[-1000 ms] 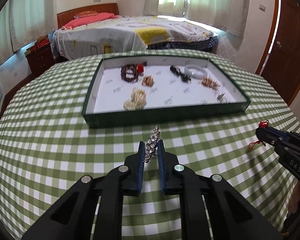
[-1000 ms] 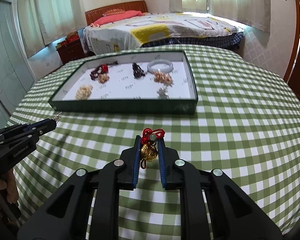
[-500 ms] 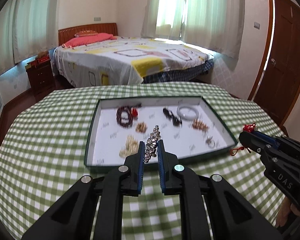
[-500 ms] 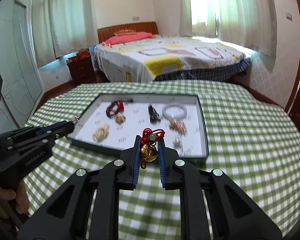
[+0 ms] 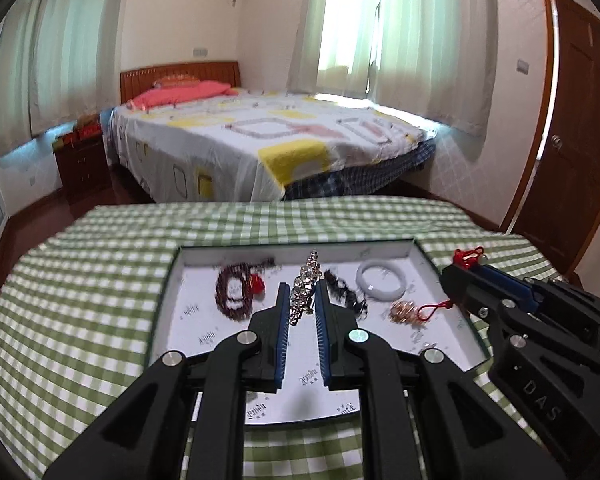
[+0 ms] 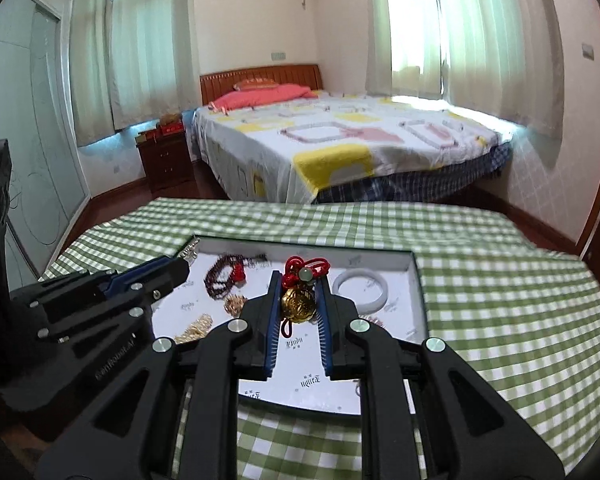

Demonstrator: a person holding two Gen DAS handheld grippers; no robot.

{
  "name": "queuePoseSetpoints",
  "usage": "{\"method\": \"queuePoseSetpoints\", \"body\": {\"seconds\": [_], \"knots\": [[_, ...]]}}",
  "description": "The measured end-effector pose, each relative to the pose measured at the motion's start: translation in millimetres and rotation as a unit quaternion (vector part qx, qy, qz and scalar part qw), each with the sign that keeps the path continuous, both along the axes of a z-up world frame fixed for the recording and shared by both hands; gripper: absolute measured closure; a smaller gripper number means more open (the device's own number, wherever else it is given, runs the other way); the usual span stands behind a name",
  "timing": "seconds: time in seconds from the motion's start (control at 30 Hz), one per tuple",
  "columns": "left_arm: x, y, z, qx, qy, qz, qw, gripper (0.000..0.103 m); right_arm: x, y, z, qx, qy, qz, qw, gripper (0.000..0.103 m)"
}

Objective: Organize jewelry
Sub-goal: 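Carry the gold charm and rhinestone brooch into the tray and open both tools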

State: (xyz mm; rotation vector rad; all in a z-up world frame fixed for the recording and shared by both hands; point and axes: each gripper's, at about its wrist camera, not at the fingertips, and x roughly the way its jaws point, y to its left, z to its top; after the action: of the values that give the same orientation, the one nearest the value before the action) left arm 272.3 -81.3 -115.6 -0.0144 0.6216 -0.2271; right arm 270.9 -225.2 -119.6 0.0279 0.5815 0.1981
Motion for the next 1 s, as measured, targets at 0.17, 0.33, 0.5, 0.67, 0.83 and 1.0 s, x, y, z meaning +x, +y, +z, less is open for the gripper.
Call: {"method": "queuePoseSetpoints", "body": {"seconds": [0.17,0.33,0.5,0.67,0.83,1.0], "knots": [[14.6,-5.3,-39.0,0.017,0.043,0.003,0.9989,0.090,21.9,0.7,-41.0,-0.002,0.050,0.004,0.999,0.086],[27.2,-3.4,-67.7,0.027,0.081,0.011,0.9963,0.090,32.9,6.6,-70.7,-0.010,0.088,0.011,0.996,0.086],[34.0,-3.1,-80.9,0.037,0.101,0.013,0.9941,0.090,38.6,9.9,-85.4,-0.015,0.109,0.014,0.994,0.086],[38.5,-2.9,-82.8,0.038,0.110,0.015,0.9931,0.090,46.1,8.1,-91.3,-0.014,0.118,0.013,0.993,0.086],[41.2,-6.6,-84.7,0.043,0.116,0.010,0.9923,0.089,48.8,7.5,-92.3,-0.014,0.121,0.014,0.992,0.086],[41.8,-7.6,-85.1,0.044,0.116,0.009,0.9922,0.088,49.6,7.5,-92.2,-0.014,0.121,0.013,0.992,0.084]]}}
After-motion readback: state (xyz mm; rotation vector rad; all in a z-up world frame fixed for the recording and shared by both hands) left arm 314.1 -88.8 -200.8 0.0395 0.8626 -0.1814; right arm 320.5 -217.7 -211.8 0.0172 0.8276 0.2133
